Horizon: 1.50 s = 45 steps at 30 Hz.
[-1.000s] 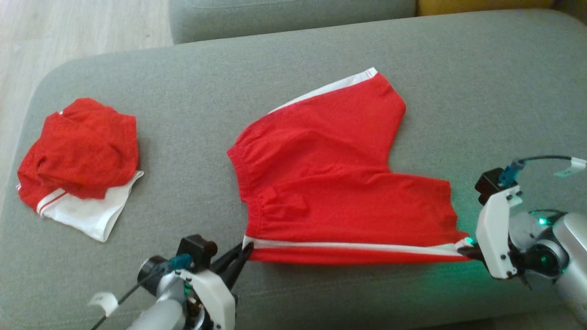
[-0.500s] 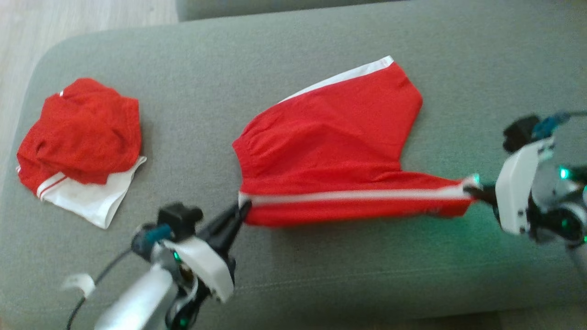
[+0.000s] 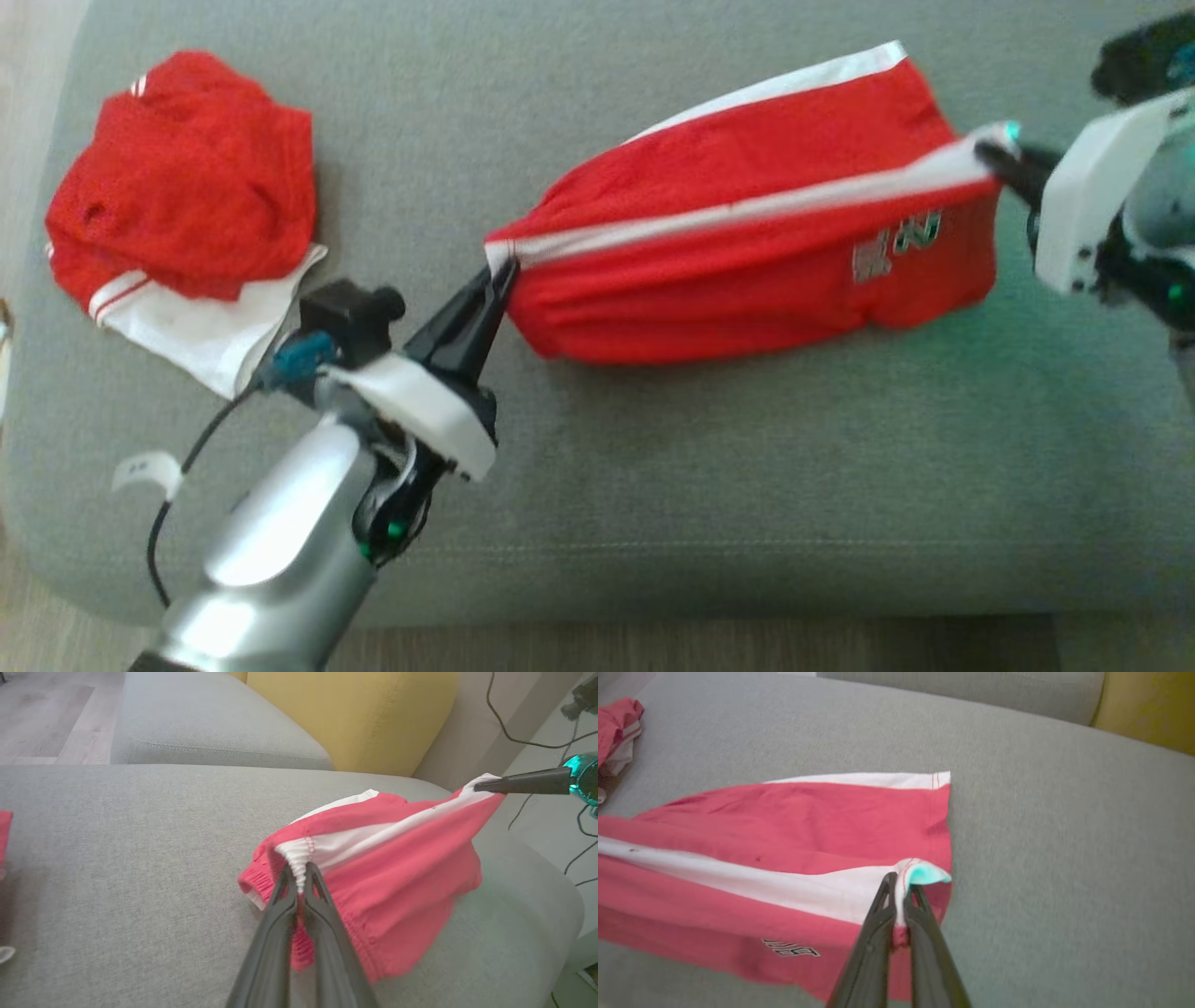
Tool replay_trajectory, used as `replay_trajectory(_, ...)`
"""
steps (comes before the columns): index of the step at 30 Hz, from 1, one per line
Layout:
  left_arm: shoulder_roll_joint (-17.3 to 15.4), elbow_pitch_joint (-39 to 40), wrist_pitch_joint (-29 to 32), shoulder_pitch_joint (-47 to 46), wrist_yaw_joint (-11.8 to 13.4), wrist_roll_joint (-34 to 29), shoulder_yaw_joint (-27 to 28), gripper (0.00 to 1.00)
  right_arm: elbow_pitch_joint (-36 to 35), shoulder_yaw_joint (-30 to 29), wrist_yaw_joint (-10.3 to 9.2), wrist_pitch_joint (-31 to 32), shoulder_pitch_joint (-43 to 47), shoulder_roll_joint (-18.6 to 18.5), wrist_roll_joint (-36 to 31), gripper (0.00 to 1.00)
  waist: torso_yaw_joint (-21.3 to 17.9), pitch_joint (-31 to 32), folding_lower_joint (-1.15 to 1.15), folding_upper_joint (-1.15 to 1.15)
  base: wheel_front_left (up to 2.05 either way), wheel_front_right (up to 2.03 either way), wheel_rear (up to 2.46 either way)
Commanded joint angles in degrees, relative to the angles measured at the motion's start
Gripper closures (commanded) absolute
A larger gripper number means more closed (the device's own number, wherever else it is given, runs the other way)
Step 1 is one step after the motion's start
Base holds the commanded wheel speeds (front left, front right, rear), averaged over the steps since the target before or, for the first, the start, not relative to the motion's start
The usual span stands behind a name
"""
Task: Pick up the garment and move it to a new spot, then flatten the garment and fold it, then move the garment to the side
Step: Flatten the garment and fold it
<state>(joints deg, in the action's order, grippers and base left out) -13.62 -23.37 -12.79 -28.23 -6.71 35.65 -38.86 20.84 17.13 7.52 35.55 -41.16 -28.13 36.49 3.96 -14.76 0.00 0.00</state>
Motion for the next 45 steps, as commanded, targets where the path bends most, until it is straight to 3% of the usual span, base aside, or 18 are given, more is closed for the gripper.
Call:
replay_trajectory(1,-0.5,0.2,-0.7,-3.9,0.2,0.5,2.6,1.0,-0.5,0.4,-0.03,-2.2,-3.3,0.0,-1.2,1.0,1.9,-2.9,0.0,0.0,0.0,0.0,0.0)
replay_trajectory(12,4.1,-7.3,-1.0,-13.1,-0.4,0.9,1.1,1.0,10.4,1.9,-0.03,-11.0,-14.2,1.7,-4.2,1.0,4.8,-10.4,0.0,0.0,0.0,0.0,0.0)
replay_trajectory(28,6.6,-12.6,-2.1,-20.9,-0.8,1.6,-2.5,1.0,22.1,2.7,-0.03,-18.5,-23.3,3.1,-6.1,1.0,6.1,-15.5,0.0,0.0,0.0,0.0,0.0)
replay_trajectory(29,6.6,-12.8,-2.1,-21.1,-0.8,1.7,-2.6,0.88,22.7,2.7,-0.03,-18.7,-23.6,3.3,-5.9,1.0,6.1,-15.6,0.0,0.0,0.0,0.0,0.0)
replay_trajectory(30,6.6,-13.1,-2.1,-21.2,-0.8,1.6,-2.4,0.29,23.2,2.7,-0.03,-18.9,-23.8,3.4,-5.8,0.54,6.1,-15.7,0.0,0.0,0.0,0.0,0.0)
replay_trajectory(31,6.6,-13.2,-2.2,-21.3,-0.8,1.5,-2.1,0.0,23.9,2.7,-0.03,-19.0,-24.0,3.6,-5.6,0.0,6.1,-15.7,0.0,0.0,0.0,0.0,0.0)
replay_trajectory(37,6.8,-13.4,-2.2,-20.2,-0.7,0.3,1.3,0.0,26.7,3.5,-0.03,-21.6,-23.8,4.0,-5.3,0.0,5.6,-13.8,0.0,0.0,0.0,0.0,0.0)
replay_trajectory(45,6.2,-8.6,-2.2,-14.3,1.3,-2.1,11.1,0.0,27.3,6.9,-0.03,-29.2,-19.8,3.2,-6.3,0.0,3.5,-7.2,0.0,0.0,0.0,0.0,0.0)
